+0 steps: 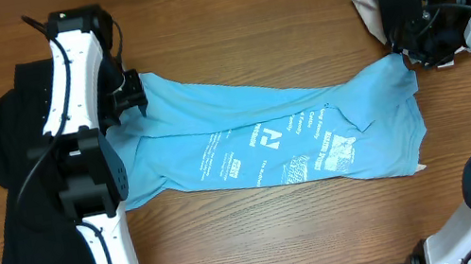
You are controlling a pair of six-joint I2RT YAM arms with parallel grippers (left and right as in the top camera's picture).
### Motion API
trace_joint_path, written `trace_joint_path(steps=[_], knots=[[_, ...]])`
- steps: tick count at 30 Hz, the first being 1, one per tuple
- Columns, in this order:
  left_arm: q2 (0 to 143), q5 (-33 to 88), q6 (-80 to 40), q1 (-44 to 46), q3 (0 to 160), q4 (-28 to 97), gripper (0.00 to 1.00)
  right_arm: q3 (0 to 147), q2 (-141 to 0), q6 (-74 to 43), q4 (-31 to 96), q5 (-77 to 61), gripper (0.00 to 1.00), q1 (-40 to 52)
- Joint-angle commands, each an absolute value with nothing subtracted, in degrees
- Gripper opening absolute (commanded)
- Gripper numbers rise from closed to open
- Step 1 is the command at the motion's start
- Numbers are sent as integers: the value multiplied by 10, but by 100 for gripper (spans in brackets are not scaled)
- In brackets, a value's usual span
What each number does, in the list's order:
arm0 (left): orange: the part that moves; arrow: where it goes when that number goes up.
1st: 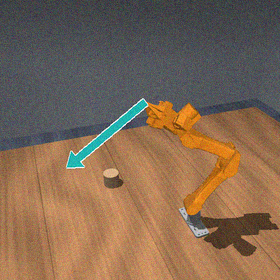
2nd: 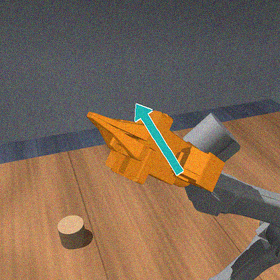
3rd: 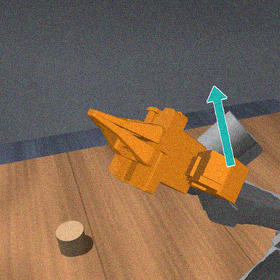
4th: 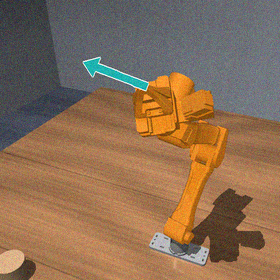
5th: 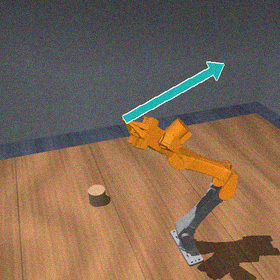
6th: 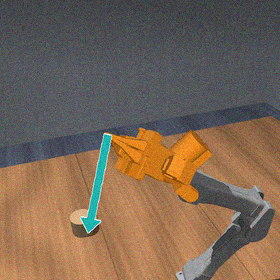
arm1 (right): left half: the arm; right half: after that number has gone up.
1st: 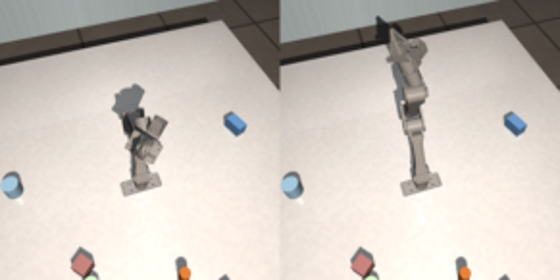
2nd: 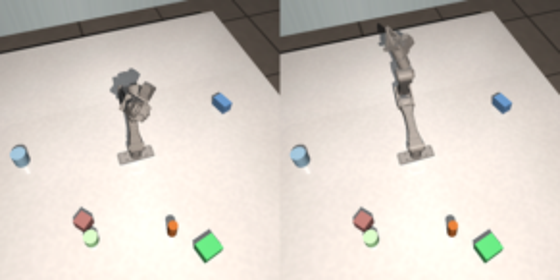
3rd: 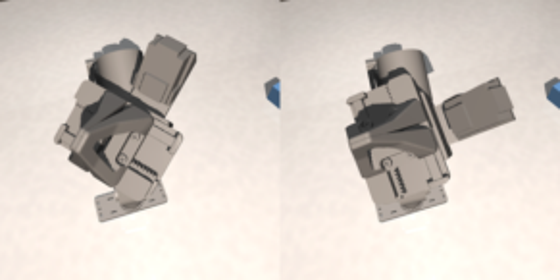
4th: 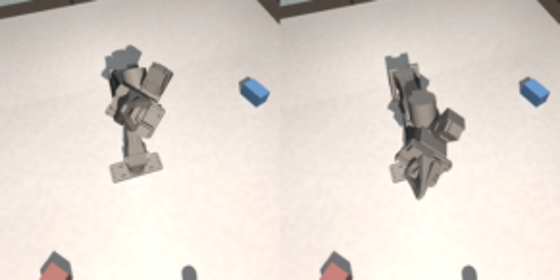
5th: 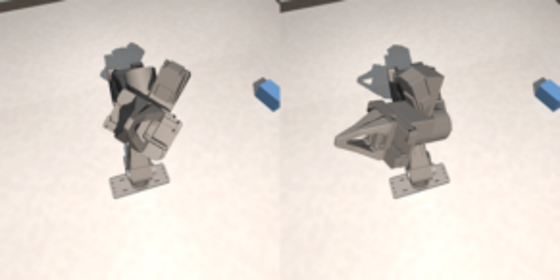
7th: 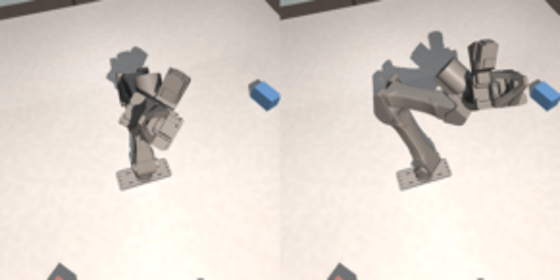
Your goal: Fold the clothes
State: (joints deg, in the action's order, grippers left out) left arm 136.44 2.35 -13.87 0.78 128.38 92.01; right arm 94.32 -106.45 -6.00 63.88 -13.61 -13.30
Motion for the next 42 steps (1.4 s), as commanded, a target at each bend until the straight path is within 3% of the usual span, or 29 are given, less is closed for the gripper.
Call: trace_joint_path(steps=[1,13,28,42], knots=[[1348,8,-159,8,1213,887,56,944,-1056,-59,637,-142,58,-130],[1348,4,-168,-15,1167,786,57,944,-1056,-57,642,-142,58,-130],[1350,-4,-167,-14,1167,768,35,944,-1056,-57,644,-140,58,-130],[1355,-17,-167,-8,1120,747,34,944,-1056,-57,644,-140,58,-130]])
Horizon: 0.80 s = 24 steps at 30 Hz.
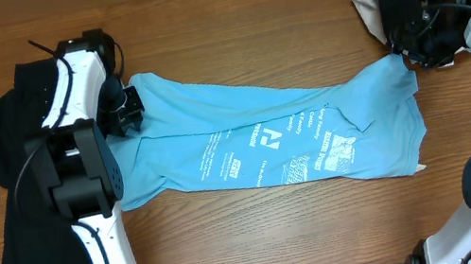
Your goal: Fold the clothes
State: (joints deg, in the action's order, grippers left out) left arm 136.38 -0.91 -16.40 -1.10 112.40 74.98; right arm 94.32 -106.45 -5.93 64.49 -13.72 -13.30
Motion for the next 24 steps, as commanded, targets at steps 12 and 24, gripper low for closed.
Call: trace_joint_path(steps=[12,24], knots=[[1355,-19,-167,-8,1127,747,9,944,-1056,-57,644,-140,58,-130],[1355,-66,-154,-8,1306,827,4,945,-1048,-60,651,-176,59,-131]])
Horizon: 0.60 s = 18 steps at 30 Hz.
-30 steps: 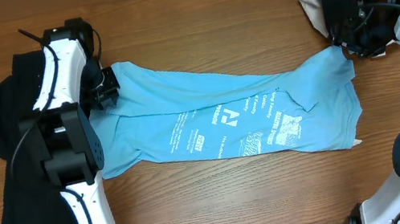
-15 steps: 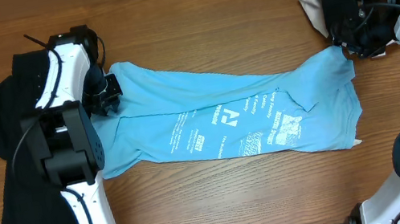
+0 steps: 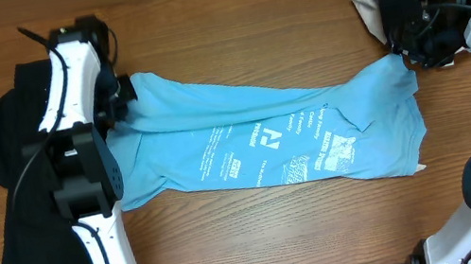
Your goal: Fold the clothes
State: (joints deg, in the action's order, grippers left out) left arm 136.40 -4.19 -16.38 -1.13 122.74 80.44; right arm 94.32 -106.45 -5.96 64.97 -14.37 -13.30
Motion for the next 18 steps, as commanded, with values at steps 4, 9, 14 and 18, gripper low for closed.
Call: trace_joint_path(steps=[4,9,14,18], knots=[[1355,-64,-152,-7,1397,874,4,945,-1026,-60,659,-183,63,-131],[1355,-54,-152,-6,1474,918,4,945,-1013,-60,711,-182,64,-131],[1355,-34,-147,-6,1493,926,4,932,-1013,-59,750,-181,64,-115],[1355,-30,-148,-6,1493,921,4,883,-1013,-61,729,-181,65,-87]])
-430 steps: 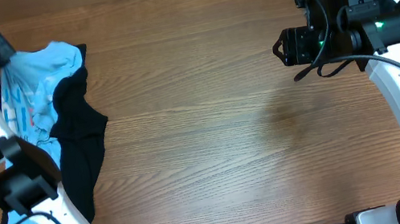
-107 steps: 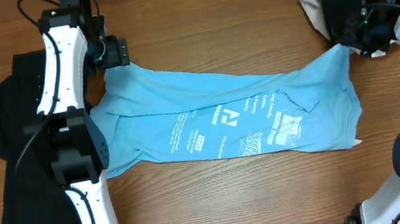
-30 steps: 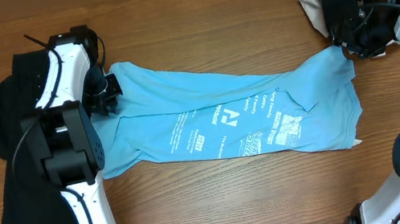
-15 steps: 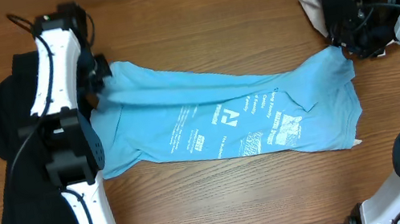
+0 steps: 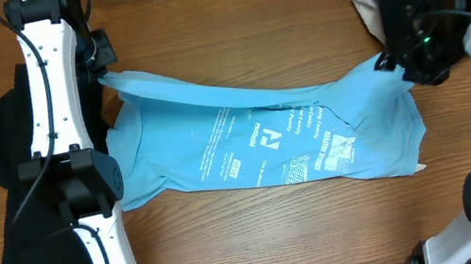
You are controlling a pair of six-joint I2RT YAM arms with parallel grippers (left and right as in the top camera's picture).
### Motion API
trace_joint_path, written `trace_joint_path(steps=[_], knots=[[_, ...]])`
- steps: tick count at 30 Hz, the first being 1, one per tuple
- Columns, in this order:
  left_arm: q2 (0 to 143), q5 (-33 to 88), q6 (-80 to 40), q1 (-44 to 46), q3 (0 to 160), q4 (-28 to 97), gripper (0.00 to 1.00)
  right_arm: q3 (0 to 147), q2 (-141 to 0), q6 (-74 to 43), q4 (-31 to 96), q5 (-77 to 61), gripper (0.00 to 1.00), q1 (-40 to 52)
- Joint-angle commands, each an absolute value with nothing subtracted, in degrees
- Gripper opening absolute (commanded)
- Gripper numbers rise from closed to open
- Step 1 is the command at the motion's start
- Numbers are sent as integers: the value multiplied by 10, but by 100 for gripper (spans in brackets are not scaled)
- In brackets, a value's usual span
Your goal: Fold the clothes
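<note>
A light blue T-shirt (image 5: 266,141) with white print lies crumpled lengthwise across the middle of the table. My left gripper (image 5: 100,66) is shut on its far left corner, which is drawn up into a point toward the table's far side. At the far right corner of the shirt, my right gripper (image 5: 394,62) is shut on the cloth. The shirt's far edge runs as a stretched fold between the two grippers. The fingers themselves are mostly hidden under the arms.
A black garment (image 5: 7,199) lies spread at the left, partly under the left arm. A pile of black clothes with a white piece (image 5: 362,3) sits at the far right corner. Bare wood shows along the front edge (image 5: 282,239).
My left gripper has moved toward the far side of the table, taking the shirt's left corner with it. My right gripper has shifted slightly left and nearer. The shirt's far edge is now stretched.
First my left gripper sat at the shirt's left end and the right one at its far right corner. The left gripper then shifted a little along that end while the right held still. Now both hold the far corners, and the left corner has been pulled farther back.
</note>
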State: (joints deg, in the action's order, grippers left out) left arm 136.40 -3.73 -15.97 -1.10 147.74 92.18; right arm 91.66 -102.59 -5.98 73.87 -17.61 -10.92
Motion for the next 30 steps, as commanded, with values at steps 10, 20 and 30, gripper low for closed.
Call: trace_joint_path(steps=[10,20,30], knots=[[1355,-30,-148,-6,1493,912,4,717,-1013,-249,567,-113,64,-37],[1355,-29,-148,-6,1493,905,4,620,-1013,-331,445,-48,58,-30],[1355,-29,-148,-6,1493,904,4,568,-1013,-331,362,-65,53,-29]])
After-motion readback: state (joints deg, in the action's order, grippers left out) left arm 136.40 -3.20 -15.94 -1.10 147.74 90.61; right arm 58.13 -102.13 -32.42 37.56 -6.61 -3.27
